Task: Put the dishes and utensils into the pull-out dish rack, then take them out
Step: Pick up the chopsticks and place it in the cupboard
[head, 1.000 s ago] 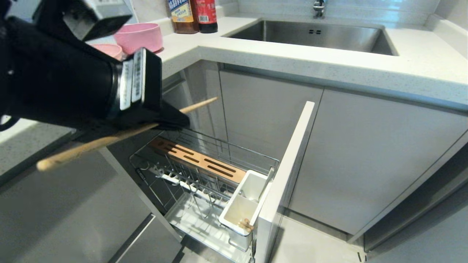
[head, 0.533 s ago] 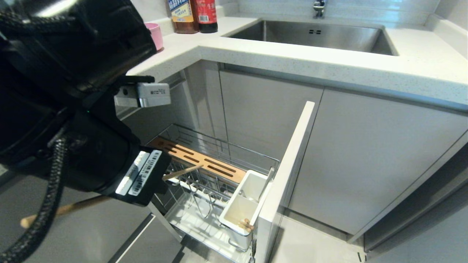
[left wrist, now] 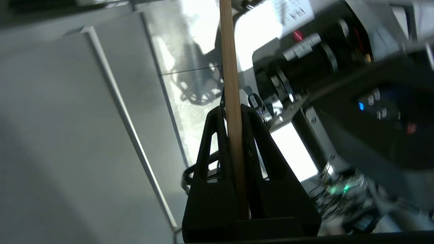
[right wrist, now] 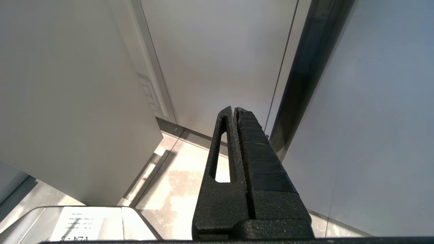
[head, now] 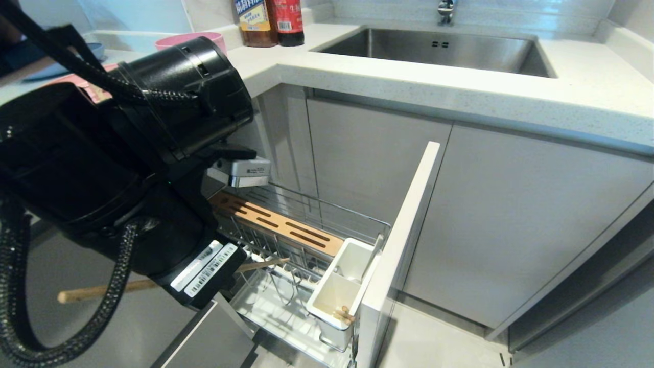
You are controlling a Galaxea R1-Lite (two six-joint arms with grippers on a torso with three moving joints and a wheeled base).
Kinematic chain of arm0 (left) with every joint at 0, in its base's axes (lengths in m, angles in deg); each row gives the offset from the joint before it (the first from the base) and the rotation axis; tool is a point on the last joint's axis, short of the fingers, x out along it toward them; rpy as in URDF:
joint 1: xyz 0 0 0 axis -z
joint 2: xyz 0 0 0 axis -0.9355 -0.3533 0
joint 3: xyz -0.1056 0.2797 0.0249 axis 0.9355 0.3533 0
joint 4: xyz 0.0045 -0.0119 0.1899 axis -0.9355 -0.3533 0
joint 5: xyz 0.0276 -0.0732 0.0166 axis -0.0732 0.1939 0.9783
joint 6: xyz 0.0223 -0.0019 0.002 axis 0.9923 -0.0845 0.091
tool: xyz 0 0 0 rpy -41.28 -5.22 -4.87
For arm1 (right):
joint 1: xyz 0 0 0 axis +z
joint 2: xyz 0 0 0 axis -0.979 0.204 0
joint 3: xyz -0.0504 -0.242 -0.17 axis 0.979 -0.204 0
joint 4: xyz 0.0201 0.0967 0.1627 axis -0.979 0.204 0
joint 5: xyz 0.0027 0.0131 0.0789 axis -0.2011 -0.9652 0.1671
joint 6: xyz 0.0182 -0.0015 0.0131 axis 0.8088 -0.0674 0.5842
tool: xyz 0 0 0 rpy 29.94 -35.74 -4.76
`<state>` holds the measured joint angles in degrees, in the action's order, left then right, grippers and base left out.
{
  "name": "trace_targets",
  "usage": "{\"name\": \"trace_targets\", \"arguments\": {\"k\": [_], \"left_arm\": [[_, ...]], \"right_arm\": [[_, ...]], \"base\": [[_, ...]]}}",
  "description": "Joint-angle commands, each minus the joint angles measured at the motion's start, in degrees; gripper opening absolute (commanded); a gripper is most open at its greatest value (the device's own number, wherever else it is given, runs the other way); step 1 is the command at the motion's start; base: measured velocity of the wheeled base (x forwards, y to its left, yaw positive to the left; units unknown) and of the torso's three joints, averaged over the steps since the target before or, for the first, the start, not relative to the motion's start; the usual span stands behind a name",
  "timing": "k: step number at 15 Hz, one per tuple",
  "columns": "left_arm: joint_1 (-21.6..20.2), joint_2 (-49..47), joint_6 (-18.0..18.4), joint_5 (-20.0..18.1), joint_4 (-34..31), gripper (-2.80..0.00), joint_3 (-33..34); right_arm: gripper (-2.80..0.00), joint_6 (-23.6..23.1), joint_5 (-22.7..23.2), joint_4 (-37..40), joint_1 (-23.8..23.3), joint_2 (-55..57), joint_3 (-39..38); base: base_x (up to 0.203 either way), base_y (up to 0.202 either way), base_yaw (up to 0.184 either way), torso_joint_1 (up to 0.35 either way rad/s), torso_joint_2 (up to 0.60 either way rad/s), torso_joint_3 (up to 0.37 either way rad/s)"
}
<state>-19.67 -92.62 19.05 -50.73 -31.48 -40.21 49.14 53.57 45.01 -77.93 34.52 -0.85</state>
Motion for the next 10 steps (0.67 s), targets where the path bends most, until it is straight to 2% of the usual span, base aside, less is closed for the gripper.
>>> {"name": "trace_targets", "arguments": {"k": [1, 2, 5, 10], "left_arm": [[-0.6, -0.4, 4.4, -1.9, -0.4, -2.8, 0.1], [-0.8, -1.0, 6.8, -2.7, -0.5, -2.8, 0.2], [-1.0, -3.1, 9.9, -3.1, -0.2, -2.8, 0.1], [-1.0, -7.3, 11.9, -3.2, 1.2, -2.8, -0.2]], "right_arm": [[-2.8, 0.0, 0.0, 0.0, 0.0, 0.0, -0.1], [-2.8, 0.0, 0.0, 0.0, 0.0, 0.0, -0.1], [-2.8, 0.0, 0.0, 0.0, 0.0, 0.0, -0.1], [-2.8, 0.0, 0.0, 0.0, 0.0, 0.0, -0.1]], "base": [[0.0, 0.0, 0.0, 0.0, 0.0, 0.0], [0.0, 0.0, 0.0, 0.0, 0.0, 0.0], [0.0, 0.0, 0.0, 0.0, 0.0, 0.0], [0.0, 0.0, 0.0, 0.0, 0.0, 0.0]]}}
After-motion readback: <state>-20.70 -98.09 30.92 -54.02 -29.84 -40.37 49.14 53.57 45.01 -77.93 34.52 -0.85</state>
